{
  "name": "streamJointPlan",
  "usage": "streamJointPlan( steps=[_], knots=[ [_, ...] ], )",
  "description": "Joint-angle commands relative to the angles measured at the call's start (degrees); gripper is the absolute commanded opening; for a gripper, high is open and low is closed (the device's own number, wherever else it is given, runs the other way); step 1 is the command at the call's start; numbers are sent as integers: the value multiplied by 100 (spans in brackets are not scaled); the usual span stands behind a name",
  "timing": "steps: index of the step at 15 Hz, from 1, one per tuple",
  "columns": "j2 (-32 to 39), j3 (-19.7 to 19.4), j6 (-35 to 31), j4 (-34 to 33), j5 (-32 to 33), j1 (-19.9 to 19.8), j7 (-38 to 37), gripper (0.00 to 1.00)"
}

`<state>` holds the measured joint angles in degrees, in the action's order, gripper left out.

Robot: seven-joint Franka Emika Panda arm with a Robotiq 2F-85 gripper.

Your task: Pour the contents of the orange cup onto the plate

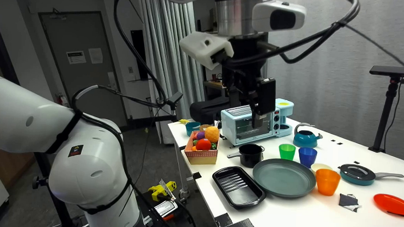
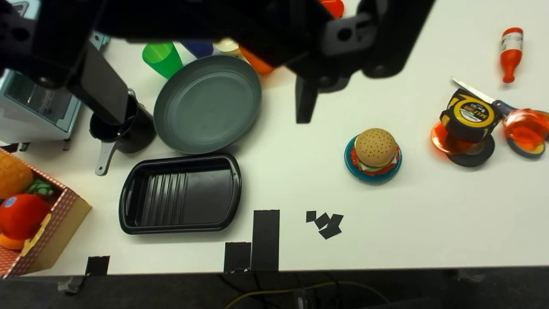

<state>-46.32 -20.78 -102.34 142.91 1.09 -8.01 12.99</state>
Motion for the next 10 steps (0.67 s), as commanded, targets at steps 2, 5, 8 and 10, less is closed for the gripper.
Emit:
streamJointPlan(
  steps=[2,5,8,10],
  knots=[
    [99,412,-845,814,-110,-30,-180,100],
    [277,765,-1637,1446,-117,67,-380,100],
    [1071,1182,-2592,1520,-206,362,-667,100],
    [1443,1475,-3302,1680,-241,528,-916,100]
  ],
)
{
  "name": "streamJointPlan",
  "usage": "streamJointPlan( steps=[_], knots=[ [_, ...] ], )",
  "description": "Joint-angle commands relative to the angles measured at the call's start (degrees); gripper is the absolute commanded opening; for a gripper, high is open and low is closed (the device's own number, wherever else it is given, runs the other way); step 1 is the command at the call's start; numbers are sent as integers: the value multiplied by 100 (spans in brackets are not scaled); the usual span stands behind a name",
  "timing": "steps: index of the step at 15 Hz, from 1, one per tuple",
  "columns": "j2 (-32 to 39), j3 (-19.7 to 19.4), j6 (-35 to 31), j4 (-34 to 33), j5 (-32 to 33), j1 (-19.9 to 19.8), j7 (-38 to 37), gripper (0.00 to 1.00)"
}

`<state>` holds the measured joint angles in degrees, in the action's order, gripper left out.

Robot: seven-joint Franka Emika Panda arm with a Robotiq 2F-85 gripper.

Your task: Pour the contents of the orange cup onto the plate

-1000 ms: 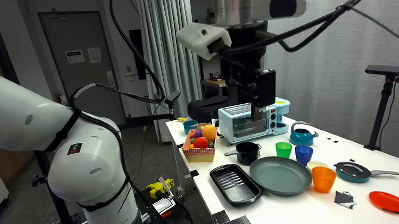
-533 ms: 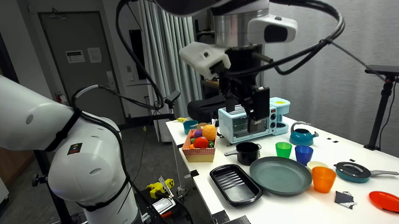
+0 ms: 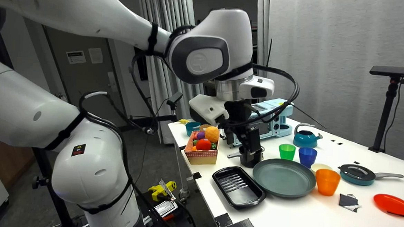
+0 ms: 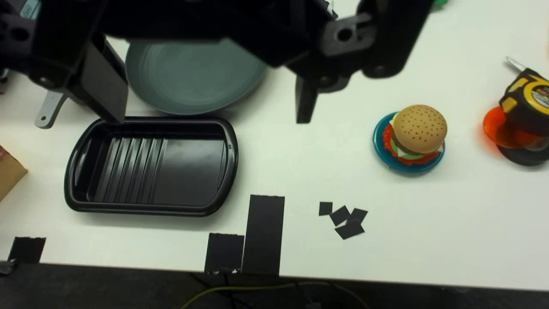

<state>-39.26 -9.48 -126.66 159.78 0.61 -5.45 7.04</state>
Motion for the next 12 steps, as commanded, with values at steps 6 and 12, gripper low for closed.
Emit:
streamJointPlan(
  steps=[6,12],
  knots=[
    [949,546,-963,-82,-66,267,-472,100],
    [868,504,-954,-85,-69,249,-463,100]
  ],
)
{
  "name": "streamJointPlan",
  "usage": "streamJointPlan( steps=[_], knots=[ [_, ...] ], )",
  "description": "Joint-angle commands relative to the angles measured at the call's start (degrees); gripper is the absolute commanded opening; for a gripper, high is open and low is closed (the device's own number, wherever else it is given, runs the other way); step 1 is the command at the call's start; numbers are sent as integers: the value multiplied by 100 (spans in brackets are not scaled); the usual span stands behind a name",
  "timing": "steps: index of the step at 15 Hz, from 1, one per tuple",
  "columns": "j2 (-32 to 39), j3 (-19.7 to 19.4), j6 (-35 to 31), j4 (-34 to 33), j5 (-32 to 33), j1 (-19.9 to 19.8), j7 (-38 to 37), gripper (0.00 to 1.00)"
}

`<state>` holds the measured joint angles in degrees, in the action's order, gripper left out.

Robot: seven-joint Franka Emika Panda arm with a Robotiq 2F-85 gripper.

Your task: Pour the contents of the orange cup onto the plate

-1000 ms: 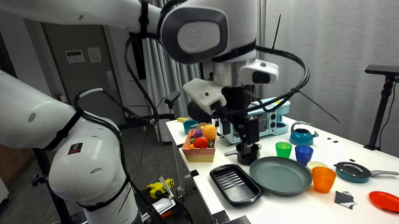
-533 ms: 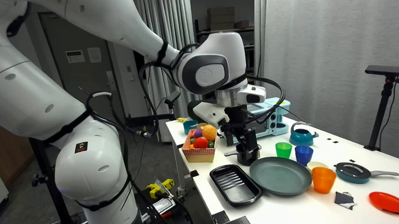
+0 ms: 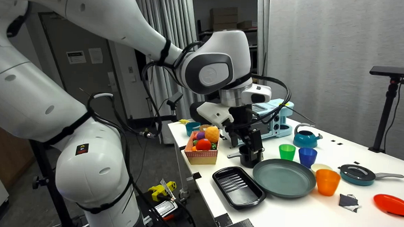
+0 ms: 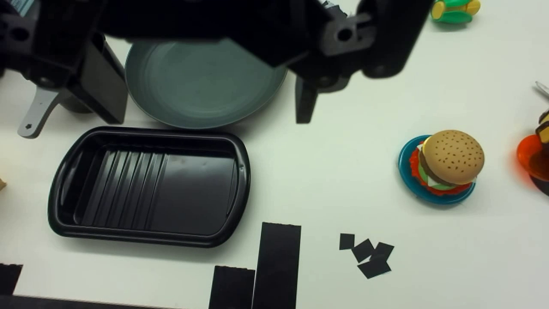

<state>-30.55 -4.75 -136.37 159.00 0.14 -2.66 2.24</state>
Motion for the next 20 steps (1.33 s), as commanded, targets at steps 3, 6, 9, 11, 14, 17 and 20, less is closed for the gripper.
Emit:
streamJointPlan(
  steps=[3,6,9,11,14,17,20],
  knots=[
    [-3,30,16,-7,-23,-30,17,100],
    [376,118,-560,-81,-41,-55,-242,100],
    [983,289,-1557,-176,7,-112,-705,100],
    [1519,464,-2298,-297,116,-202,-1112,100],
    [2521,904,-3369,-708,655,-655,-2062,100],
    [3278,1323,-3807,-1381,2042,-1508,-3443,100],
    [3770,907,-3465,-2335,3387,-1436,-4788,100]
  ],
)
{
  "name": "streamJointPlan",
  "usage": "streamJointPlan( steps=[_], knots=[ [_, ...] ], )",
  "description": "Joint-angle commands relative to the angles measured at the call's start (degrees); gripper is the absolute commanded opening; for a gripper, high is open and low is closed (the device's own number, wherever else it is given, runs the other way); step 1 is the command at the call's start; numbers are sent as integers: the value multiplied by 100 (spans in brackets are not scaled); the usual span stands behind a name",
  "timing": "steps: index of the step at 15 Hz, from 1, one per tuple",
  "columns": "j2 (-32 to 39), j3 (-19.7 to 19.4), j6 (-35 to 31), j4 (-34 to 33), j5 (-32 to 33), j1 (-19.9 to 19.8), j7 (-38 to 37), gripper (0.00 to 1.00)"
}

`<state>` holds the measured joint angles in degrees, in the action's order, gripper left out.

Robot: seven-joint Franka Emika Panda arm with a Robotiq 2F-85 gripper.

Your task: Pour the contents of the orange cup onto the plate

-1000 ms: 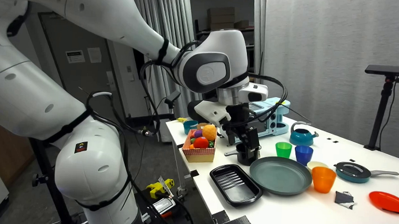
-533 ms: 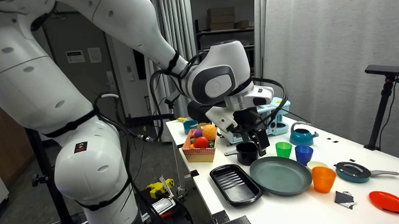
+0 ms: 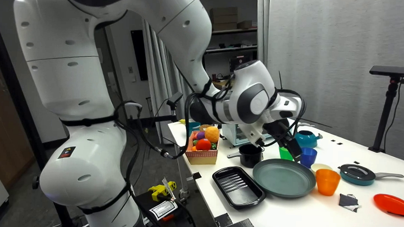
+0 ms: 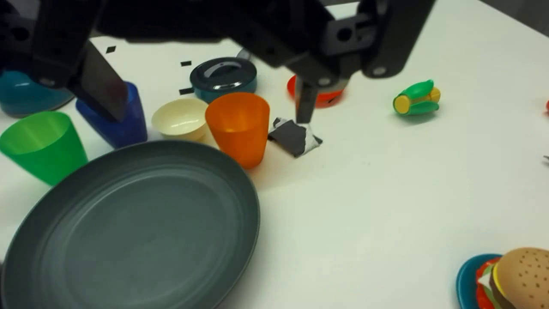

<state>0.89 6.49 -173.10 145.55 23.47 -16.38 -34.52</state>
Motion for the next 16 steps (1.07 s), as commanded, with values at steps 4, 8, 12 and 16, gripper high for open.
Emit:
streamJointPlan(
  steps=[4,8,12,16],
  knots=[
    [1398,-749,688,-2159,2456,501,-2795,100],
    [1384,-658,715,-2066,2429,471,-2804,100],
    [1535,-697,736,-2210,2441,529,-2863,100],
    [1625,-403,845,-2215,1915,342,-2210,100]
  ],
)
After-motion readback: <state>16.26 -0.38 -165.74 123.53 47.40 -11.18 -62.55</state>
